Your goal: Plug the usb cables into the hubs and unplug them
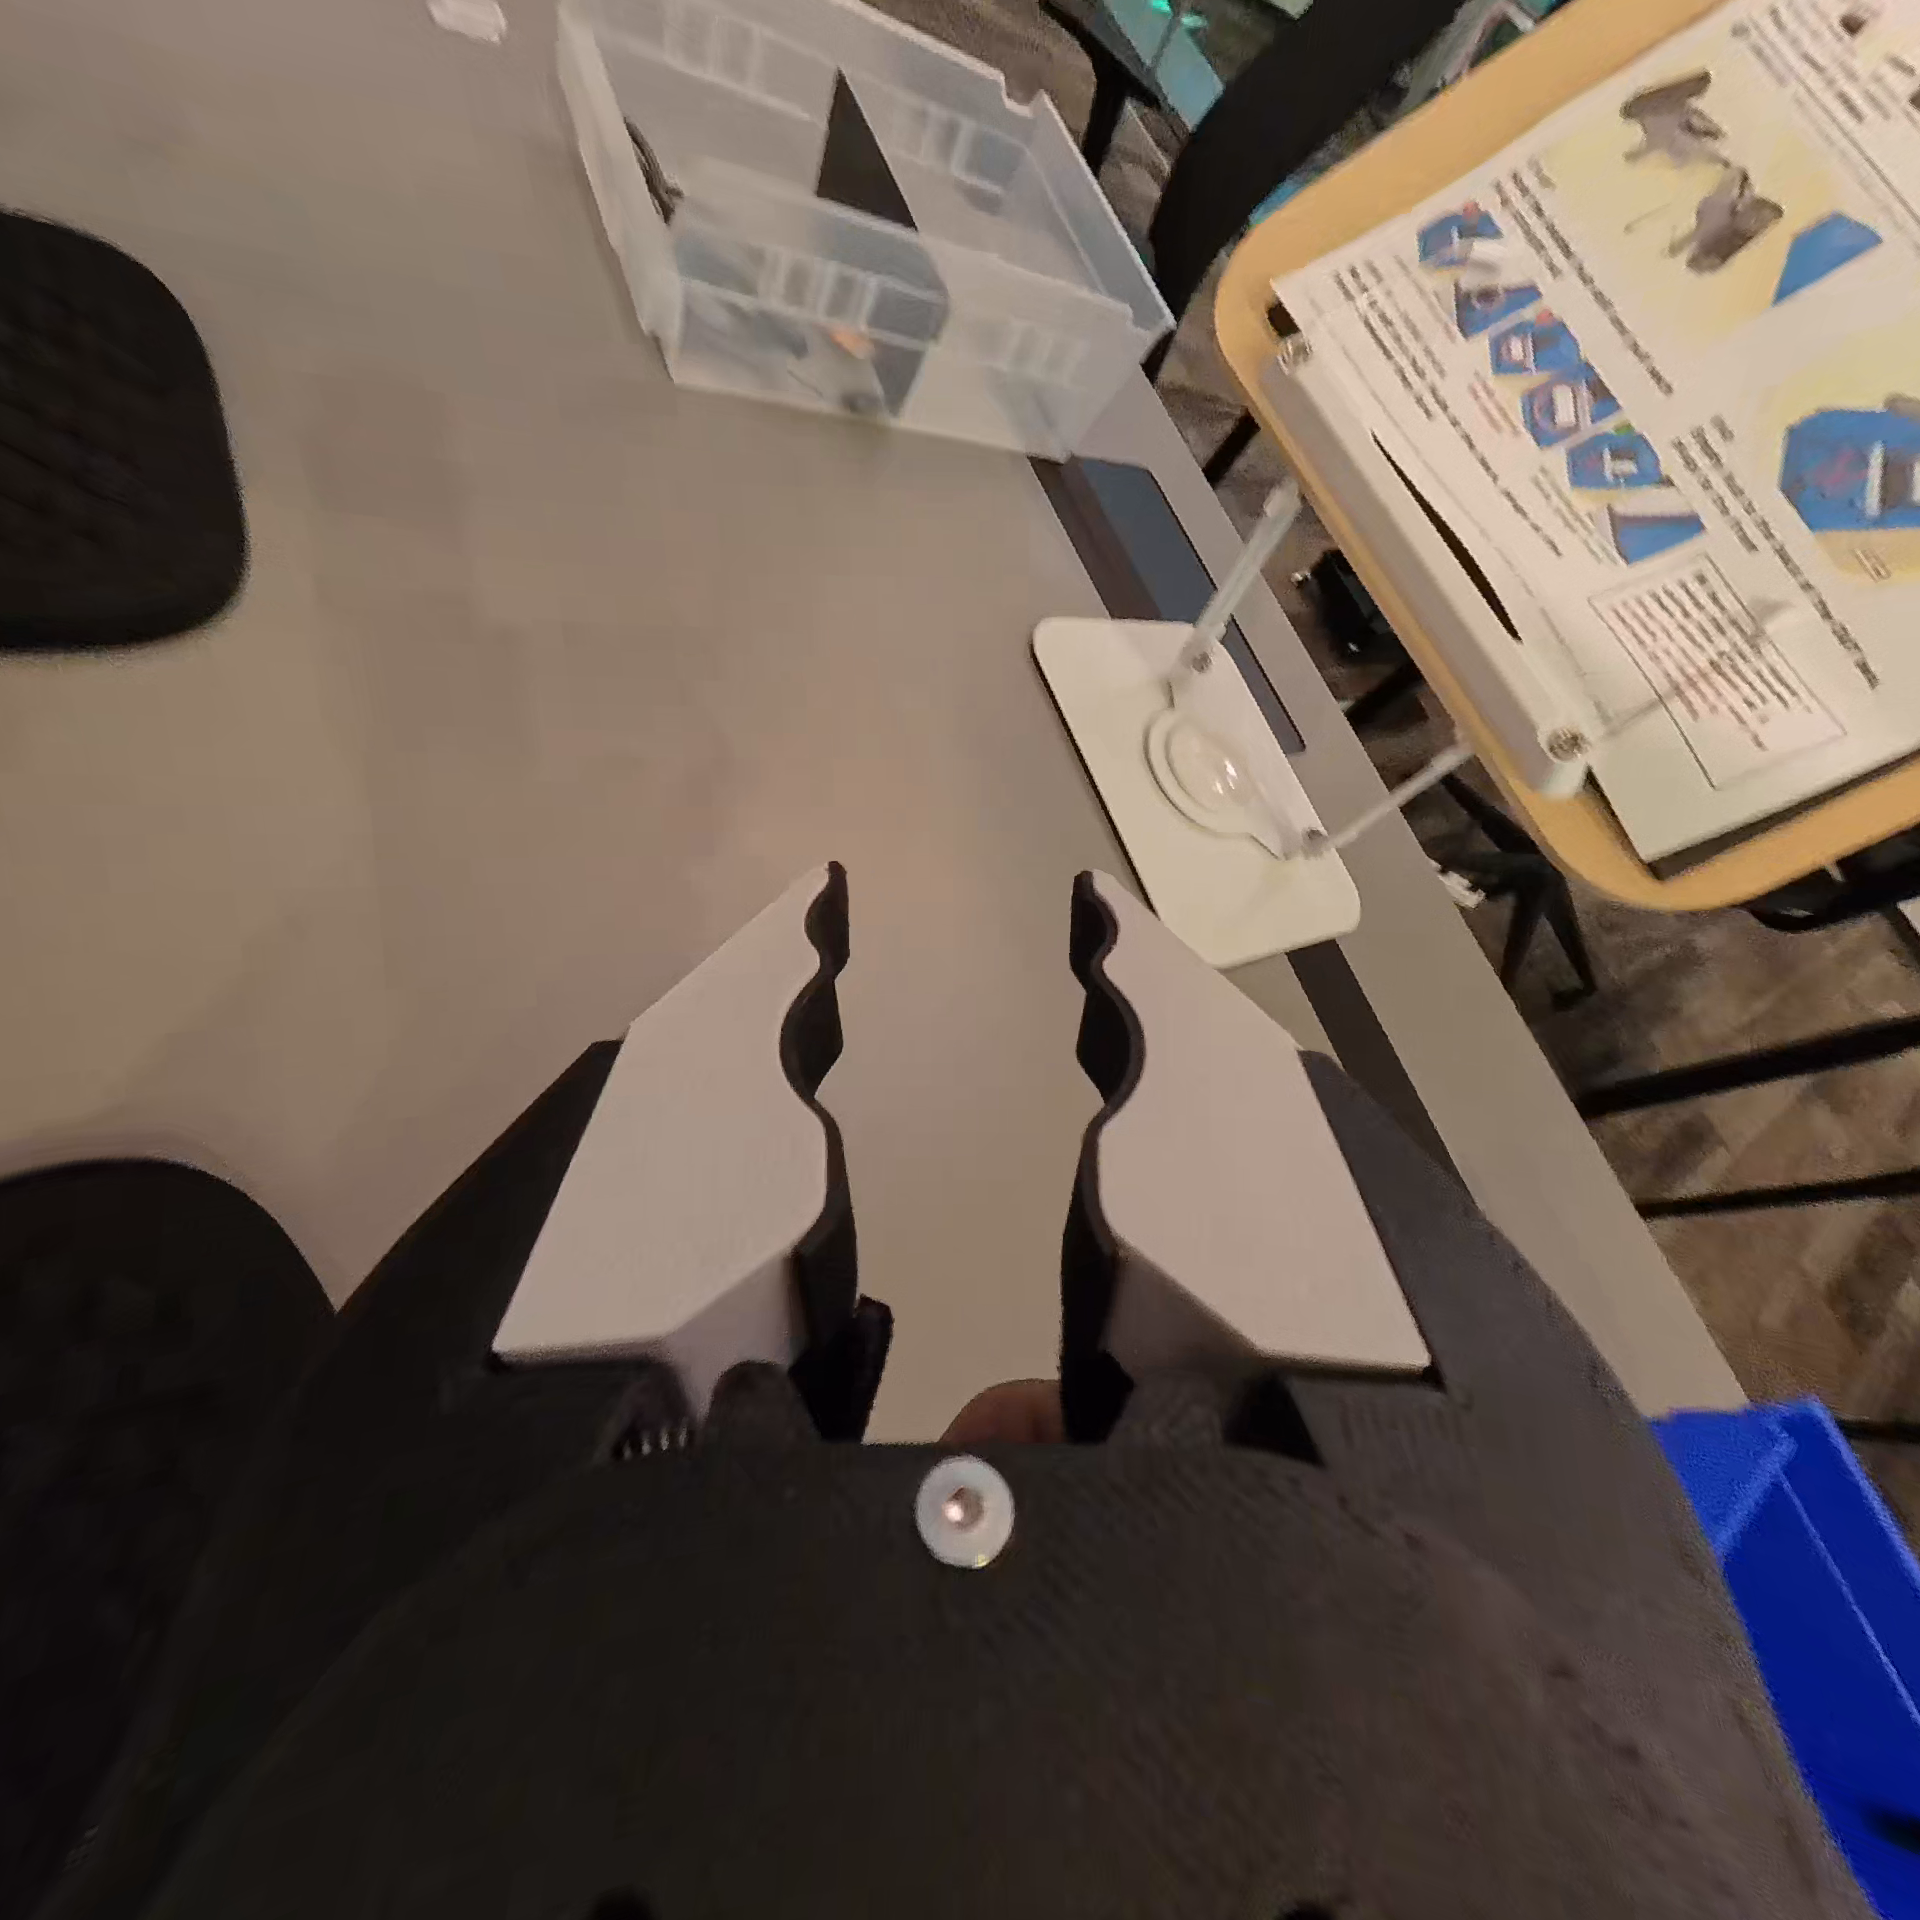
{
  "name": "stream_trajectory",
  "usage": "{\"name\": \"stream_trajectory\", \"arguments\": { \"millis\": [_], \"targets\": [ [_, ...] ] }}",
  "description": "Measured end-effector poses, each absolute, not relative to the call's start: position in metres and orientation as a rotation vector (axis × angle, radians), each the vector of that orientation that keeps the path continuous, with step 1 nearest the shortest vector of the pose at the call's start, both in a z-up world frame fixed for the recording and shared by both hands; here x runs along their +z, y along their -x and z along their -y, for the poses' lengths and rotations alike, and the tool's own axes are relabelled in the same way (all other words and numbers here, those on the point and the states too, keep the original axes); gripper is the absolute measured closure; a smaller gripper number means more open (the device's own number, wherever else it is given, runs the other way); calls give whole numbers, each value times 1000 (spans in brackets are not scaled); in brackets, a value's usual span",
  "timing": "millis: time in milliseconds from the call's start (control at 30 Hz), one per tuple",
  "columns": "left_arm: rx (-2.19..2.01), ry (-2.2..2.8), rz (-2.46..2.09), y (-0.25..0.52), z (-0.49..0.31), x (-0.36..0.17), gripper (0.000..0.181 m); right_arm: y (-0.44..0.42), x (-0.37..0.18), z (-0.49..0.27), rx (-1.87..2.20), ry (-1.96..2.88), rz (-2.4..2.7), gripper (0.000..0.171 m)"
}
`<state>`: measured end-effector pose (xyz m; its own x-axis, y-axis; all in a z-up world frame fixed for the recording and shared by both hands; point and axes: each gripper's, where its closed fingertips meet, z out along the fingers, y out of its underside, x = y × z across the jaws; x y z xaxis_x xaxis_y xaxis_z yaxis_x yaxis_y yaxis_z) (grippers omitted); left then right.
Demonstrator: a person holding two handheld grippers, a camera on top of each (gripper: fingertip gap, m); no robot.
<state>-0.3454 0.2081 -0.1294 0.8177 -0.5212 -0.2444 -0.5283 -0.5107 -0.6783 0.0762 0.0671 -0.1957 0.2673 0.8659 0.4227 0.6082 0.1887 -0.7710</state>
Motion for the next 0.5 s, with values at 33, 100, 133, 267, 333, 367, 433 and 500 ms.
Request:
{"name": "stream_trajectory", "arguments": {
  "millis": [33,100,133,267,333,367,433,500],
  "targets": [
    [-111,2164,-768,323,-197,-121,169,-68,-193,-64,350,1504,1431,128],
    [-286,2086,-820,278,-174,-115,169,-54,-191,-59,386,1479,1447,127],
    [-369,2058,-846,255,-163,-116,169,-50,-192,-58,384,1470,1461,126],
    [-703,1955,-951,160,-122,-136,169,-35,-187,-55,444,1430,1441,121],
    [-885,1891,-1041,113,-99,-149,169,-27,-180,-53,543,1419,1390,121],
    [-964,1843,-1077,91,-89,-154,169,-24,-176,-53,611,1426,1353,121],
    [-1075,1835,-1141,56,-75,-171,169,-19,-166,-54,787,1439,1258,123],
    [-1121,1797,-1244,28,-64,-186,168,-17,-165,-54,940,1480,1209,125]
  ]
}}
